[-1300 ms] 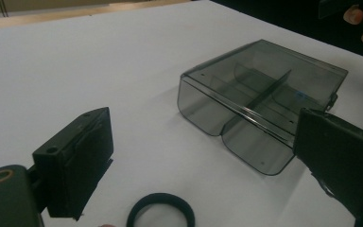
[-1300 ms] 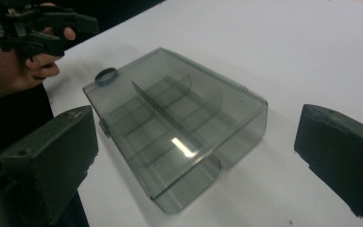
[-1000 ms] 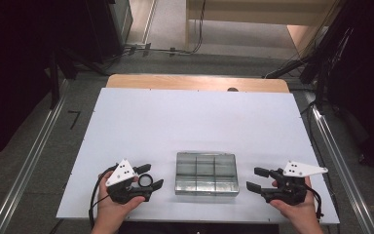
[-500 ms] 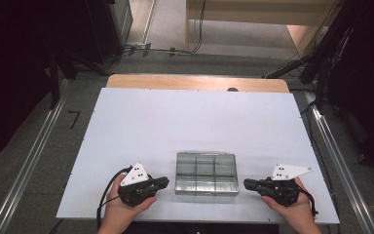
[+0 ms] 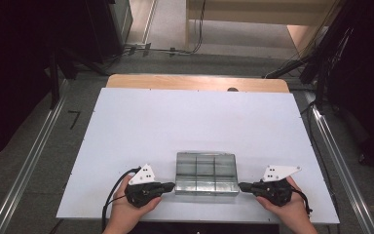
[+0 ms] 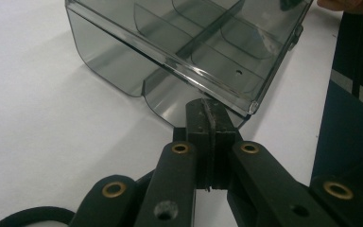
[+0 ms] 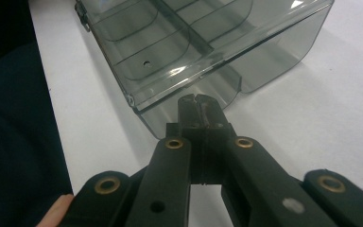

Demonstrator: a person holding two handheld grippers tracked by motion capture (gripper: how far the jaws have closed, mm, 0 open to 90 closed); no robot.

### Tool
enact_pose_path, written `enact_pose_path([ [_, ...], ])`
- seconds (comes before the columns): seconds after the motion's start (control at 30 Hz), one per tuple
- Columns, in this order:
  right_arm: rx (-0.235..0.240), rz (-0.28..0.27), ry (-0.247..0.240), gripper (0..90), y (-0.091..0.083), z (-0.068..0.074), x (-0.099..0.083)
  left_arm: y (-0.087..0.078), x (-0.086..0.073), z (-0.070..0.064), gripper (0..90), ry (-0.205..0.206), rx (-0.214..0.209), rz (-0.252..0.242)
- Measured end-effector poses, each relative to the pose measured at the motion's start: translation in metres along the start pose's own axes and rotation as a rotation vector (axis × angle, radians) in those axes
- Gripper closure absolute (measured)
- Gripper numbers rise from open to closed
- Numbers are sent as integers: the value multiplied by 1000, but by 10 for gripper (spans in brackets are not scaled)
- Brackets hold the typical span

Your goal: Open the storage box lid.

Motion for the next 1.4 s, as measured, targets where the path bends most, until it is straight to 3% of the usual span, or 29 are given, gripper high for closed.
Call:
enact_pose_path([
  [0.27,4,-1,0,883,1,0,1,0,-2,0,898,-5,-28,-4],
  [0.6,5,-10,-28,883,-1,2,0,-2,-3,-2,898,1,-33,-15],
  [0.77,25,-27,-27,883,-3,3,2,-1,-3,-2,898,-8,-43,-28],
  [1.1,13,-23,-26,883,-4,4,2,-2,-3,-3,898,-13,-43,-36],
  [1.2,14,-26,-26,883,-4,4,3,-4,-1,-3,899,-25,-62,-67],
  [1.4,19,-36,-25,884,-5,6,4,-5,2,-4,899,-8,-56,-73],
])
Point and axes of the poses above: each handheld gripper's, and its own axes: y roughly forward along the jaws, x roughly out of its top, z roughly to its left, the point moved 5 cm from there along y, roughly forward along the jaws, and after that the axes turned 15 degrees about y, right-handed, at the moved point
